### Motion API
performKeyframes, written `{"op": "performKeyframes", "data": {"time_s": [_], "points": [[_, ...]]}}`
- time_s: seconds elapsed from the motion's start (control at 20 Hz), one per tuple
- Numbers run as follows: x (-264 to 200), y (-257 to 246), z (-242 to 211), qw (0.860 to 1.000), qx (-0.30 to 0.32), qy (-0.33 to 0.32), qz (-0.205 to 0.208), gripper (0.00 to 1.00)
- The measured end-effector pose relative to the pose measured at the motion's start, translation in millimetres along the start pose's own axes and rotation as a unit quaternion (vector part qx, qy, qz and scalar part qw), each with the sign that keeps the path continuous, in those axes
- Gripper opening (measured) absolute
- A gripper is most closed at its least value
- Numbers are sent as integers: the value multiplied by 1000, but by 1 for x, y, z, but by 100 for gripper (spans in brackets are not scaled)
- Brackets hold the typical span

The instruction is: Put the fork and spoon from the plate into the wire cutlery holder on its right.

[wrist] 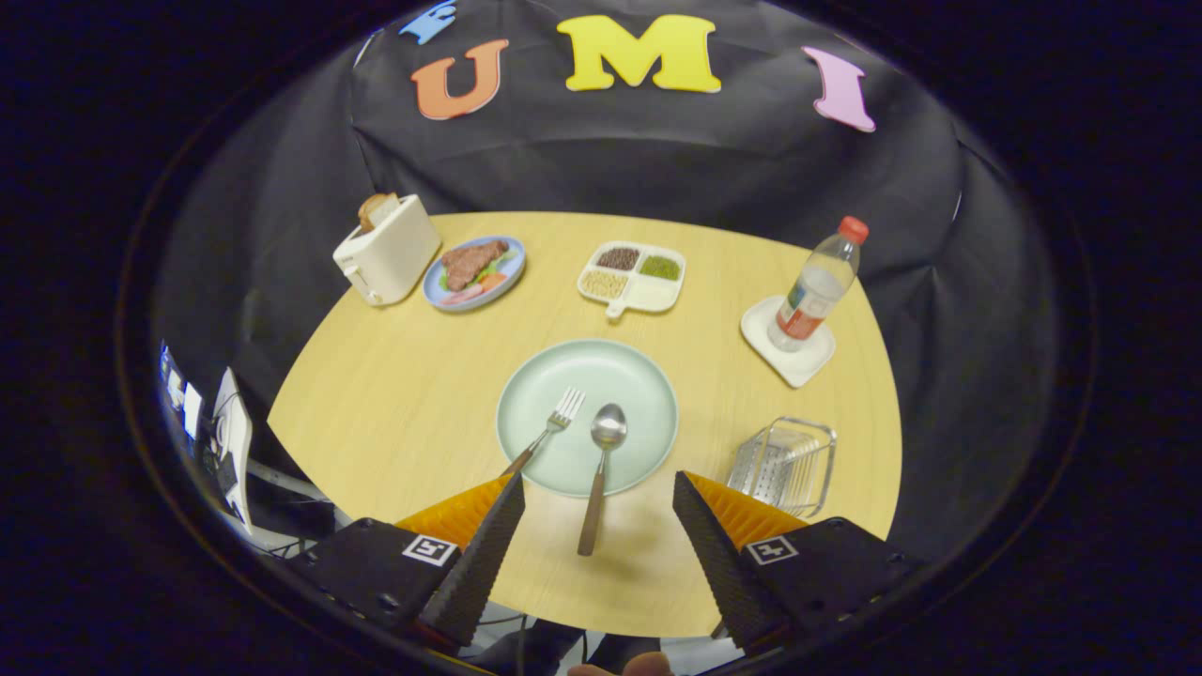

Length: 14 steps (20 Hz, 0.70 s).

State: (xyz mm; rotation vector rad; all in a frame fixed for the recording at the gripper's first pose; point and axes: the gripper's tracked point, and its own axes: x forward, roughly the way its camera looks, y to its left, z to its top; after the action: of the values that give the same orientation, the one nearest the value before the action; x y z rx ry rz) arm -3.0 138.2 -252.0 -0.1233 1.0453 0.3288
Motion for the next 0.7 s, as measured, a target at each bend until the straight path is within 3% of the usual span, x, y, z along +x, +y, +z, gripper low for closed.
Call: {"op": "performKeyframes", "data": {"time_s": [0.35, 0.45, 0.55, 0.7], "points": [[68, 6, -55, 992, 41, 122, -4, 96], [82, 5, -58, 990, 34, 133, -9, 92], [94, 3, -61, 989, 32, 146, -17, 82], [103, 1, -64, 985, 42, 163, -22, 52]]}}
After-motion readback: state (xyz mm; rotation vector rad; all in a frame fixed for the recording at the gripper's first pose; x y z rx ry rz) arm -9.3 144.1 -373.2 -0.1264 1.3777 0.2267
